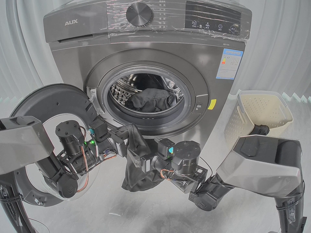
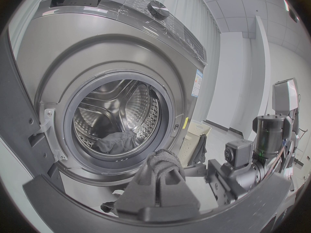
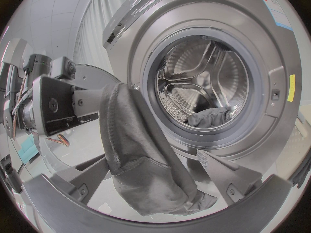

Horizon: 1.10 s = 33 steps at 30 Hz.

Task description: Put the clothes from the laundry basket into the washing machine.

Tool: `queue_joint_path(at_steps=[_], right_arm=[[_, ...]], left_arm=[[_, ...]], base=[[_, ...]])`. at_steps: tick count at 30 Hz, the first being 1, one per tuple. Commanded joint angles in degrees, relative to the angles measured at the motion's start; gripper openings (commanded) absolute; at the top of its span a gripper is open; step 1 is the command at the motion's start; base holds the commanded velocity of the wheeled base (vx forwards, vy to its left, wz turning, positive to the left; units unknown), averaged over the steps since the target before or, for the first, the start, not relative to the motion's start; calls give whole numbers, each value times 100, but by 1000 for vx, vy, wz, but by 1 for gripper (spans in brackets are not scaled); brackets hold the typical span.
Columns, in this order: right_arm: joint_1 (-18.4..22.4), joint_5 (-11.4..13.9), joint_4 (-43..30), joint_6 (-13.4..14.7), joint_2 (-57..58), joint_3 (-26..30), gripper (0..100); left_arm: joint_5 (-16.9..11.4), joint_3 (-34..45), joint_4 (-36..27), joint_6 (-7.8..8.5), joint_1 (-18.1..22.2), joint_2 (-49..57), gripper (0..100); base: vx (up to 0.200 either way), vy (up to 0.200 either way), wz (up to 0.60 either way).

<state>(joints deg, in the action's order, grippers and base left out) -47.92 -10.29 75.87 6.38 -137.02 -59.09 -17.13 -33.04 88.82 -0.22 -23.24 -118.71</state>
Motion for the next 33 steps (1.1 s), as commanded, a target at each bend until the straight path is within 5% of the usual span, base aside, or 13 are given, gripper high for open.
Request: queue_joint_path(at_steps=[1,10,33], right_arm=[[213,1,6,4,492,442,100],[459,9,-2,-14,404,380,100],[134,220,94,-31,9,108,100]], left_arm=[[-1,8,4,4,3,-3,0],[-10,52,4,13,-23,41,0],[78,52,4,48,-32,24,0]], base=[[0,0,0],[0,0,0],[0,0,0]])
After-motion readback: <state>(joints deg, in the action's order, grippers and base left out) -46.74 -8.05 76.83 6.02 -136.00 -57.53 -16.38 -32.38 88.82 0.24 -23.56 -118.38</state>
